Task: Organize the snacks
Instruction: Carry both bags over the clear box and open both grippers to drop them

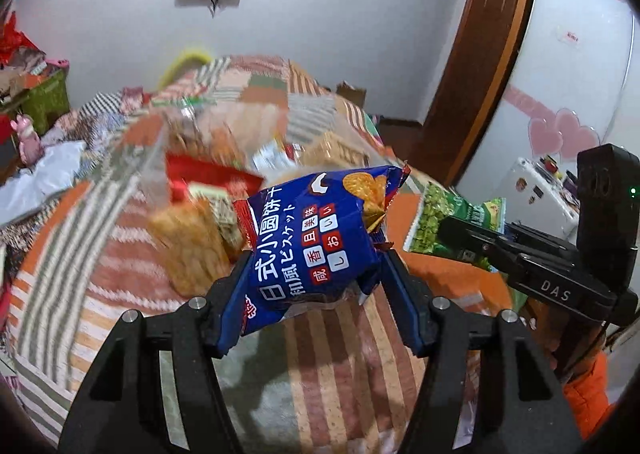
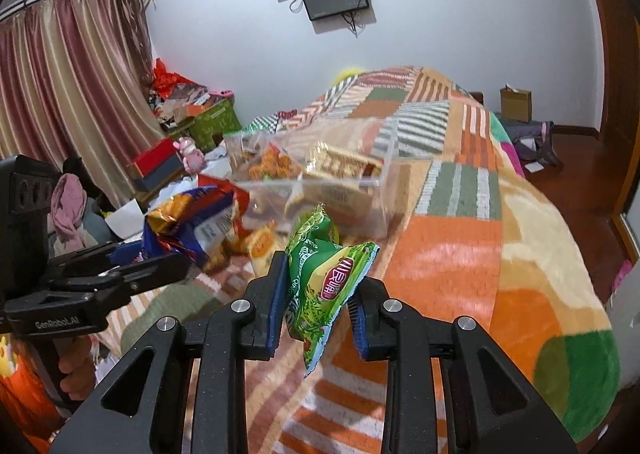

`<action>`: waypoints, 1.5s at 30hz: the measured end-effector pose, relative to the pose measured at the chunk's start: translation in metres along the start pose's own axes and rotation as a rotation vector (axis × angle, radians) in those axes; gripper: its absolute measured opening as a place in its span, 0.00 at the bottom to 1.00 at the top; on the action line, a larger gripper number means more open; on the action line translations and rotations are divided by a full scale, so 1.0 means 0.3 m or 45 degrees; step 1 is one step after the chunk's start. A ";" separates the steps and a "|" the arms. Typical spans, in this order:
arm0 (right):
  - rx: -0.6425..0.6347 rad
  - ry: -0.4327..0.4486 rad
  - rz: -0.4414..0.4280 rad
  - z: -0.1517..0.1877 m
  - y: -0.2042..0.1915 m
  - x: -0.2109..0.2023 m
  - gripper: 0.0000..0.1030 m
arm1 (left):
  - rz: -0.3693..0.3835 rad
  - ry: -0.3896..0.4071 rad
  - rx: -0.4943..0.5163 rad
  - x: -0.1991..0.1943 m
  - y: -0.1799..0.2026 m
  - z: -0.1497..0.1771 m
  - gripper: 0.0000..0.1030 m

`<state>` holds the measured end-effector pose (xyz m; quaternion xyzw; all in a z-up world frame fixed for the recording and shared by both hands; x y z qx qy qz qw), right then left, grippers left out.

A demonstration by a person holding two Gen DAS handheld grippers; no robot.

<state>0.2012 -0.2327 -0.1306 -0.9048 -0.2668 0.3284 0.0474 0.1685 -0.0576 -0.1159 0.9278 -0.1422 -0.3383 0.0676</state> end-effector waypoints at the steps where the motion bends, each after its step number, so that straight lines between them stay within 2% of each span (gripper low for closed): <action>1: -0.003 0.014 -0.002 -0.016 -0.003 -0.001 0.25 | -0.010 0.013 0.002 0.001 -0.007 -0.017 0.60; 12: -0.064 0.120 -0.007 -0.176 -0.044 0.030 0.25 | -0.067 0.132 0.015 0.009 -0.086 -0.206 0.60; 20: -0.103 0.147 0.015 -0.281 -0.056 0.108 0.25 | -0.087 0.145 0.026 0.079 -0.143 -0.323 0.60; 30: -0.109 0.079 0.066 -0.340 -0.030 0.249 0.25 | -0.093 0.043 0.065 0.259 -0.193 -0.398 0.60; 39: -0.088 -0.050 0.136 -0.321 0.035 0.390 0.25 | -0.071 -0.087 0.061 0.427 -0.213 -0.425 0.60; 45: -0.069 -0.107 0.144 -0.302 0.052 0.450 0.25 | -0.067 -0.156 0.053 0.512 -0.226 -0.412 0.60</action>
Point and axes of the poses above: each gripper's, at about its wrist camera, not at the fingertips, and x roughly the way its jaws point, y to its right, z to its underside, the point moved 8 cm from there along x, roughly the way its jaws point, and after that the axes turned 3 degrees about z, right-handed, at the moved point
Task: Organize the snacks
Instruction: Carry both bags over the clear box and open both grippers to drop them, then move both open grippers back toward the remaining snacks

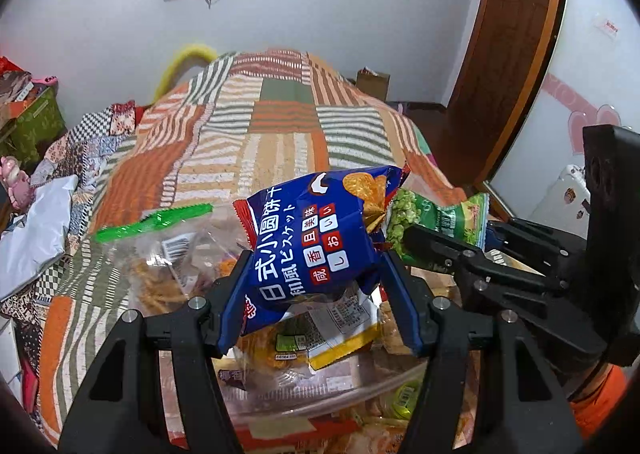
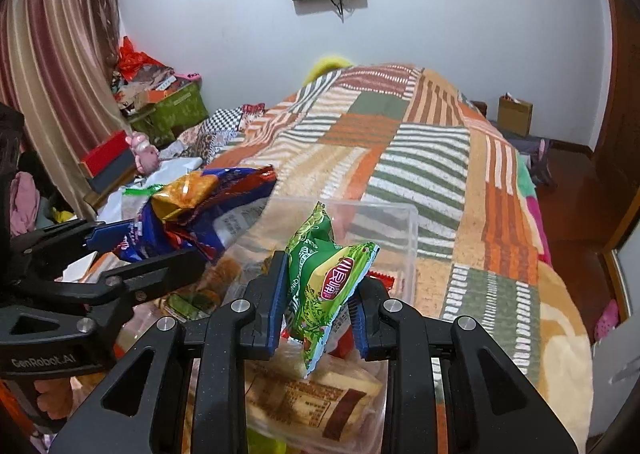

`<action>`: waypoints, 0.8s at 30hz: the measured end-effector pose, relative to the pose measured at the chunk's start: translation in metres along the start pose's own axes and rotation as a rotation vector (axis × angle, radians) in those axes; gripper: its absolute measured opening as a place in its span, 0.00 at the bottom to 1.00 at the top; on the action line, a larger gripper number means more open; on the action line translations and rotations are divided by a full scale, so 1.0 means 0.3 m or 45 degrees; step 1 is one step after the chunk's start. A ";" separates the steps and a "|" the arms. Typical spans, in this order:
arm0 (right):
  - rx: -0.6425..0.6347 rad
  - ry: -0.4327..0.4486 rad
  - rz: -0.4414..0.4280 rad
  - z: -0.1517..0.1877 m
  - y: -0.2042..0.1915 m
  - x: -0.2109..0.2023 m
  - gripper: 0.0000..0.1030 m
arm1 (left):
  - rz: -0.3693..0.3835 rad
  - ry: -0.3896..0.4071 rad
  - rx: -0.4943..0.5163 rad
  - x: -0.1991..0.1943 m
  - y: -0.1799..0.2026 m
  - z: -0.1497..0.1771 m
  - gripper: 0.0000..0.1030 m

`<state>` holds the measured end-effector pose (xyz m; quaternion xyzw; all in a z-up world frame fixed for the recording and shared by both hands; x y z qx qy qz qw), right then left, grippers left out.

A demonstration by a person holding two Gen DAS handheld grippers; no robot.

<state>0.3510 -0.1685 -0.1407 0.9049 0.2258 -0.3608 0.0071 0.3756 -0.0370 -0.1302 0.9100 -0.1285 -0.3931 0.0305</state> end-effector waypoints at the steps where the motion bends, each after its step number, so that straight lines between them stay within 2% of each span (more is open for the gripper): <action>1: -0.005 -0.006 0.004 0.002 -0.002 0.005 0.25 | 0.004 -0.015 -0.006 0.009 0.000 0.002 0.60; 7: -0.015 -0.023 0.025 -0.002 0.002 0.019 0.25 | 0.032 -0.095 -0.073 0.049 -0.014 0.008 0.63; 12: -0.007 -0.025 0.019 -0.005 0.001 0.005 0.29 | 0.049 -0.100 -0.070 0.046 -0.011 0.022 0.66; 15: -0.010 -0.013 0.011 -0.008 -0.004 -0.019 0.29 | 0.042 -0.079 -0.063 0.027 -0.012 0.018 0.70; 17: -0.018 -0.001 0.004 -0.011 -0.011 -0.039 0.32 | 0.031 -0.041 -0.053 -0.004 -0.012 0.008 0.72; 21: -0.046 0.051 0.019 -0.021 -0.027 -0.098 0.40 | 0.011 0.047 -0.036 -0.092 -0.009 -0.018 0.82; 24: -0.065 0.088 0.016 -0.025 -0.046 -0.143 0.43 | -0.007 0.090 -0.024 -0.158 -0.008 -0.020 0.83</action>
Point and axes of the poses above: each gripper's, at about its wrist camera, not at the fingertips, and x roughly the way its jaws point, y to its right, z to its underside, the point moved 8 cm from there along x, roughly the way its jaws point, and after that the axes turned 3 degrees about z, right-handed, at the moved point
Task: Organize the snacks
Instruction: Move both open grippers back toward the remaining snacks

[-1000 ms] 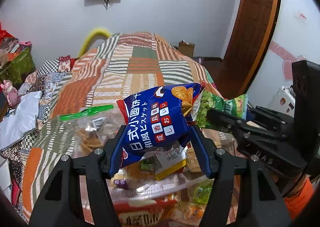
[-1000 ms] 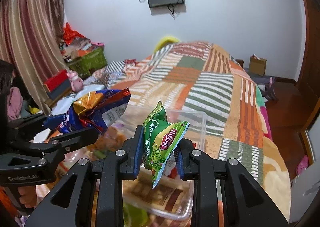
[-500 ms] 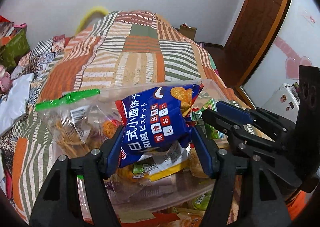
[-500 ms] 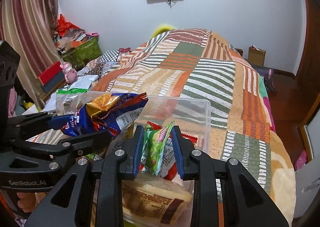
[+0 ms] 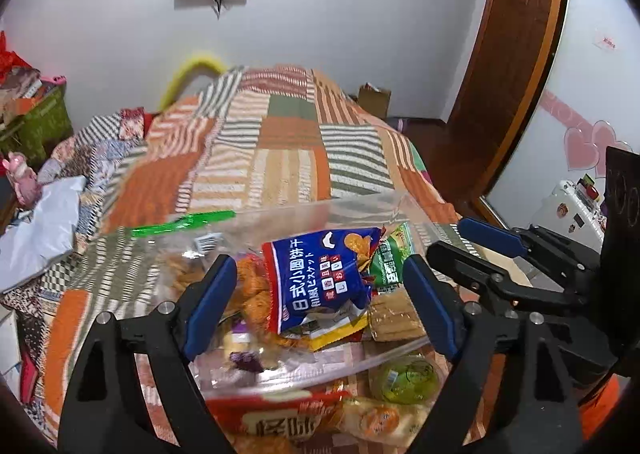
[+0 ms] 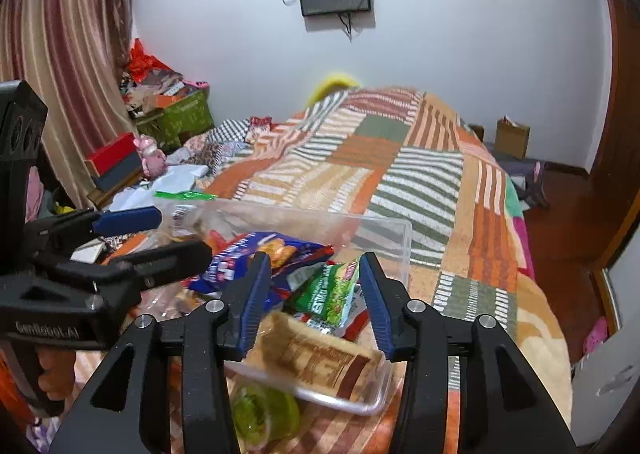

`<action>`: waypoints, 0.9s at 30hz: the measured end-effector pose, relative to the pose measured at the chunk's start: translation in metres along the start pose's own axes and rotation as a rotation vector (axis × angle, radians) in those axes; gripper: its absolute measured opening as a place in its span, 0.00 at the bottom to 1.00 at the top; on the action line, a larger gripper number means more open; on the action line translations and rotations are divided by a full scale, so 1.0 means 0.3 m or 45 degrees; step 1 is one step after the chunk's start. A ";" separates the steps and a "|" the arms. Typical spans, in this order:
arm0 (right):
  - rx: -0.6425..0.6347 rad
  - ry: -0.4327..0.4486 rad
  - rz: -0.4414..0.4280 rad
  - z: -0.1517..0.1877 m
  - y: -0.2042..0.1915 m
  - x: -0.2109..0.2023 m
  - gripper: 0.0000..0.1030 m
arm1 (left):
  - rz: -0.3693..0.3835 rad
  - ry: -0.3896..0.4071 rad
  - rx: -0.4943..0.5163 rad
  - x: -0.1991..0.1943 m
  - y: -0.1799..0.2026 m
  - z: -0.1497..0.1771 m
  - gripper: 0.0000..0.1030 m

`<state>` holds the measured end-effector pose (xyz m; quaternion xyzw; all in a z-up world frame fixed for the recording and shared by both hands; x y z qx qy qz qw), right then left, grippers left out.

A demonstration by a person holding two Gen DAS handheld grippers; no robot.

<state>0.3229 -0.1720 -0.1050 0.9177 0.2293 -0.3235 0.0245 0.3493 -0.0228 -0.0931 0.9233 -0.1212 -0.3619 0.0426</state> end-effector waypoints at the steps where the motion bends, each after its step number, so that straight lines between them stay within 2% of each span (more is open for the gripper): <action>1: -0.009 0.014 -0.003 -0.002 -0.009 -0.021 0.44 | -0.009 0.009 0.008 -0.020 0.000 0.003 0.83; 4: -0.030 0.043 -0.003 0.000 -0.031 -0.060 0.50 | -0.031 0.030 0.030 -0.074 -0.001 0.027 0.83; 7: -0.062 0.067 0.004 0.015 -0.054 -0.094 0.54 | -0.054 0.047 0.050 -0.120 -0.005 0.066 0.88; 14: -0.119 0.048 0.000 0.094 -0.101 -0.126 0.55 | -0.095 0.022 0.066 -0.176 -0.027 0.192 0.89; 20: -0.147 -0.034 -0.028 0.200 -0.142 -0.101 0.55 | -0.104 -0.039 0.034 -0.175 -0.060 0.306 0.89; 27: -0.157 -0.178 -0.076 0.332 -0.181 -0.034 0.55 | -0.112 -0.125 -0.006 -0.143 -0.098 0.434 0.89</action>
Point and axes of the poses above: each gripper's, at about its wrist camera, not at the fingertips, and x roughly the way its jaws point, y to its right, z to its underside, the point moved 8 cm from there along x, roughly the way its jaws point, and after that the axes turned 3 degrees about z, right-handed, at the moved point
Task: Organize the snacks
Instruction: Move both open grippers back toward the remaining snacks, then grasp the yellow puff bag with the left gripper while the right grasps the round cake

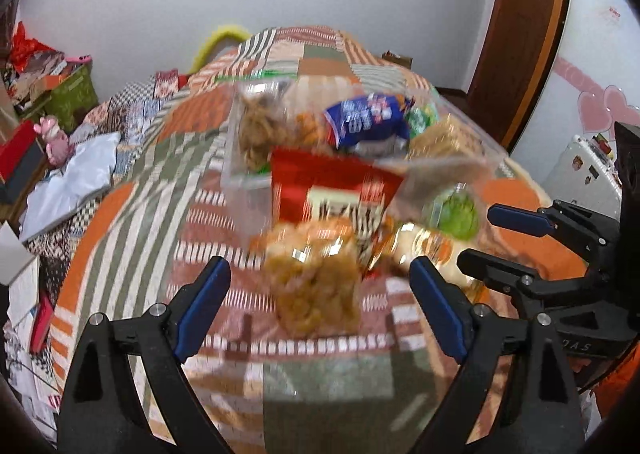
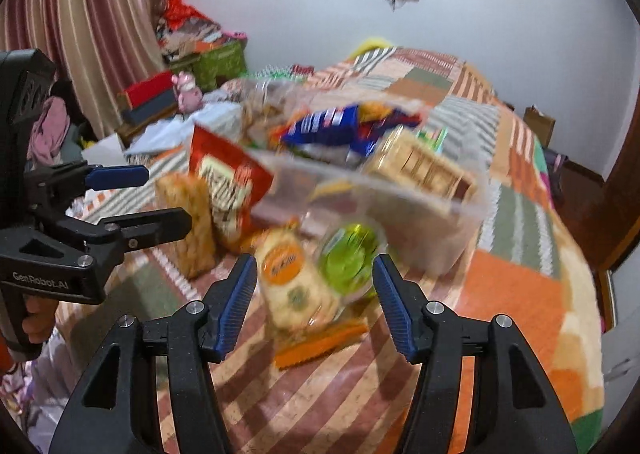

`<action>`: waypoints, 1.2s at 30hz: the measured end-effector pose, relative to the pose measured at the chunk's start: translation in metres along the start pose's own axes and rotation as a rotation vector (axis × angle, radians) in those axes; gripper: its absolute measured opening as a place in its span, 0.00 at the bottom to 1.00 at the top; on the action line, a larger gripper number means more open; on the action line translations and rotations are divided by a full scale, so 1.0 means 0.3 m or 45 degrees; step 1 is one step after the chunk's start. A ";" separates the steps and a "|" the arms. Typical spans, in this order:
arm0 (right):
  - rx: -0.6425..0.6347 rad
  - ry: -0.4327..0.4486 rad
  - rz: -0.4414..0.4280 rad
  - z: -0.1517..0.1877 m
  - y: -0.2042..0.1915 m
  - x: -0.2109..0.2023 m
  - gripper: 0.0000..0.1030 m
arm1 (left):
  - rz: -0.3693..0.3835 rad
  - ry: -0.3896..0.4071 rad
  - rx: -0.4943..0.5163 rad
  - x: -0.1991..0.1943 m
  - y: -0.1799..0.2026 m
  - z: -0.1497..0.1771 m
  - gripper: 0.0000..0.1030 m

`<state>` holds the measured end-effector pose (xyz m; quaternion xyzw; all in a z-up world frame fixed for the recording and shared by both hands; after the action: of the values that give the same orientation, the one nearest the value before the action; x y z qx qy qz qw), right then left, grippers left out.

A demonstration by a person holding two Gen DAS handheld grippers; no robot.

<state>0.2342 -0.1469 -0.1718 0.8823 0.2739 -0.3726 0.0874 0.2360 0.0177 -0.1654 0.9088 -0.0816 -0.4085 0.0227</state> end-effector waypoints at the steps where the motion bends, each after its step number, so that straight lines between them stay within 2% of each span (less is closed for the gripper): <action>1: 0.002 -0.012 -0.007 0.008 -0.003 0.008 0.55 | 0.000 -0.011 -0.007 0.008 -0.006 0.016 0.89; 8: 0.051 -0.070 -0.072 0.052 -0.016 0.035 0.55 | 0.014 -0.050 -0.062 0.058 -0.029 0.087 0.88; 10: 0.051 -0.085 -0.093 0.063 -0.028 0.037 0.54 | 0.026 -0.049 -0.084 0.068 -0.032 0.094 0.85; 12: 0.039 -0.102 -0.110 0.078 -0.046 0.039 0.51 | 0.032 -0.049 -0.095 0.073 -0.033 0.095 0.76; 14: 0.036 -0.126 -0.144 0.092 -0.061 0.043 0.50 | 0.046 -0.049 -0.107 0.080 -0.035 0.099 0.73; 16: 0.020 -0.126 -0.127 0.096 -0.069 0.046 0.50 | 0.050 -0.049 -0.109 0.085 -0.034 0.102 0.67; 19: 0.007 -0.135 -0.112 0.094 -0.076 0.061 0.50 | 0.069 -0.059 -0.119 0.097 -0.036 0.103 0.54; 20: -0.001 -0.140 -0.106 0.093 -0.080 0.068 0.50 | 0.098 -0.069 -0.124 0.101 -0.031 0.106 0.47; 21: -0.009 -0.144 -0.098 0.093 -0.086 0.075 0.49 | 0.119 -0.077 -0.129 0.106 -0.027 0.110 0.44; 22: -0.014 -0.147 -0.098 0.090 -0.088 0.080 0.42 | 0.123 -0.076 -0.133 0.105 -0.028 0.112 0.44; 25: -0.005 -0.149 -0.106 0.085 -0.088 0.085 0.38 | 0.124 -0.065 -0.132 0.101 -0.026 0.114 0.44; 36: 0.086 -0.061 -0.158 0.058 -0.070 0.016 0.34 | 0.139 0.004 -0.117 0.017 -0.021 0.103 0.43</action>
<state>0.2149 -0.1337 -0.1866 0.8570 0.3131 -0.4073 0.0409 0.2172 0.0237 -0.1904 0.9017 -0.1121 -0.4084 0.0868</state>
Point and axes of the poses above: each gripper's, at about its wrist camera, not at the fingertips, and x roughly the way its jaws point, y to its right, z to its underside, the point moved 8 cm from there along x, roughly the way its jaws point, and after that the axes turned 3 degrees about z, right-handed, at the moved point
